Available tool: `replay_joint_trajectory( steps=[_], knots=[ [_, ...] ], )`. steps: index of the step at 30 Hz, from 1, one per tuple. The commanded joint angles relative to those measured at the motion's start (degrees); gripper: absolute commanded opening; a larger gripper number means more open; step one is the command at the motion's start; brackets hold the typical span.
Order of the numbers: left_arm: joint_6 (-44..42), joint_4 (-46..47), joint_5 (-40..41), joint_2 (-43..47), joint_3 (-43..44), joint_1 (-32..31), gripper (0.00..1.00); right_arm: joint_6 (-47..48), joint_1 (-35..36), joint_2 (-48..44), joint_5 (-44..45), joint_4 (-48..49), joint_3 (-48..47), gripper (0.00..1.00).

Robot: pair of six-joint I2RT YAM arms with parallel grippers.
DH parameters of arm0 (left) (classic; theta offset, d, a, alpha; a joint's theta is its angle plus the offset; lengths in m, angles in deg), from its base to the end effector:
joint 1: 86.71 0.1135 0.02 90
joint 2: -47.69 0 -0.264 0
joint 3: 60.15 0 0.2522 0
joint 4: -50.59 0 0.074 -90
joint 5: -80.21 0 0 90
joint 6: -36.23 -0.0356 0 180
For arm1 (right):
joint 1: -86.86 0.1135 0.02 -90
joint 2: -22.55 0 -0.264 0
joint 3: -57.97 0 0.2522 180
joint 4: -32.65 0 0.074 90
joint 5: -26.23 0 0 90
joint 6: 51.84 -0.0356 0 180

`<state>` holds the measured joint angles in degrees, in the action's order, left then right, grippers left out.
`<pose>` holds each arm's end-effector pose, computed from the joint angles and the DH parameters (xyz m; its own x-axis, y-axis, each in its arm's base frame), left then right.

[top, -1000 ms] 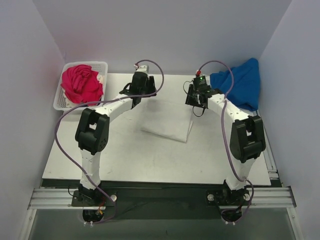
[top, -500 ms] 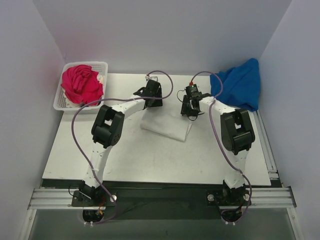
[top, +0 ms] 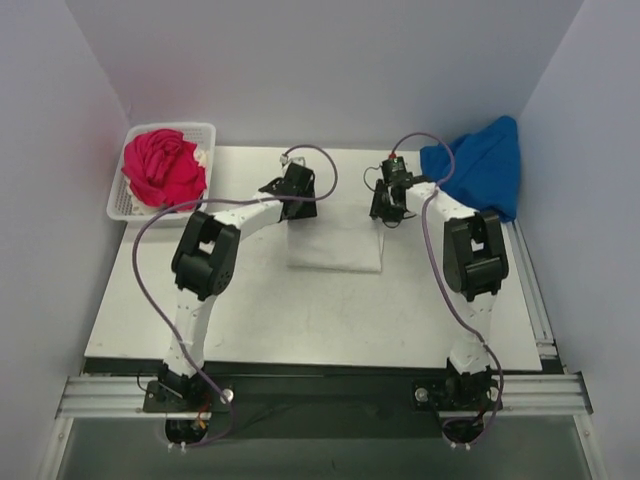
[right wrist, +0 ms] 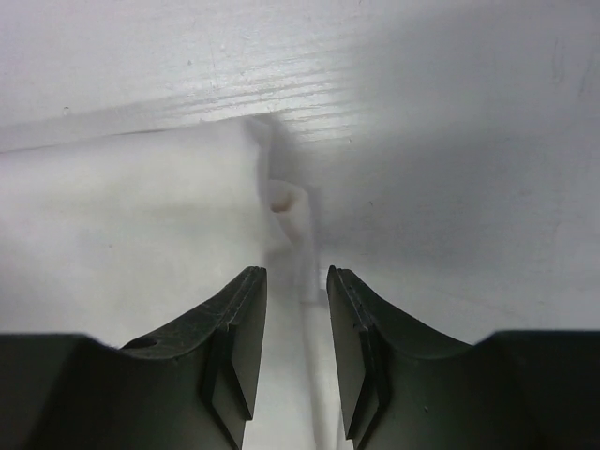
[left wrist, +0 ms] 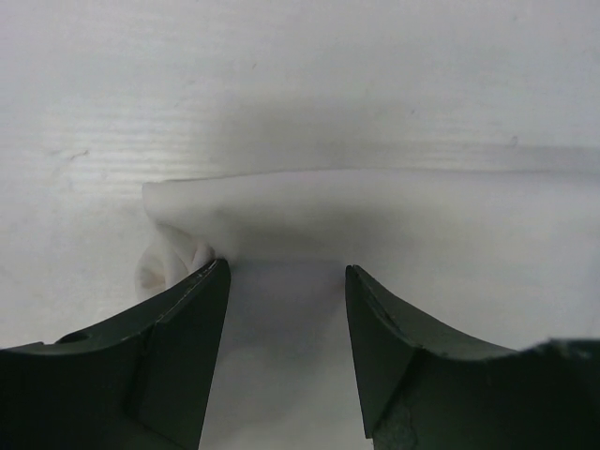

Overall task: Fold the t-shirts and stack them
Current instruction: Fold the tshirt

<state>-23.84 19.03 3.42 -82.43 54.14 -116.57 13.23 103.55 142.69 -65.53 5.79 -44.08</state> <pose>0.4432 -0.2450 0.1666 -0.7280 -0.1421 -0.6706 -0.0147 0.9813 -0.1920 0.4497 0.1360 0.1861 -0.7434 0.2169 -0.6326 0.0061 0.9481 0.3180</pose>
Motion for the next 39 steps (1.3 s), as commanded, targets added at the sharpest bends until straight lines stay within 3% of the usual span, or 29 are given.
replay_joint_trajectory(
  steps=[1,11,28,39],
  knots=[
    [0.5,4.0,0.1,9.7,-6.3,1.3,0.63,2.3,0.2,-7.5,3.7,-2.9,-0.2,0.34],
    [0.3,6.8,-4.1,24.6,-20.6,-0.5,0.64,3.7,6.5,-17.0,6.5,-2.9,6.8,0.34],
    [6.1,7.8,-10.7,31.9,-37.1,-3.0,0.64,-1.2,11.8,-14.9,4.1,-1.1,15.3,0.34],
    [5.3,4.1,-3.7,30.7,-40.4,-3.4,0.63,-3.5,12.1,-9.9,2.8,1.0,19.9,0.33]
  ],
)
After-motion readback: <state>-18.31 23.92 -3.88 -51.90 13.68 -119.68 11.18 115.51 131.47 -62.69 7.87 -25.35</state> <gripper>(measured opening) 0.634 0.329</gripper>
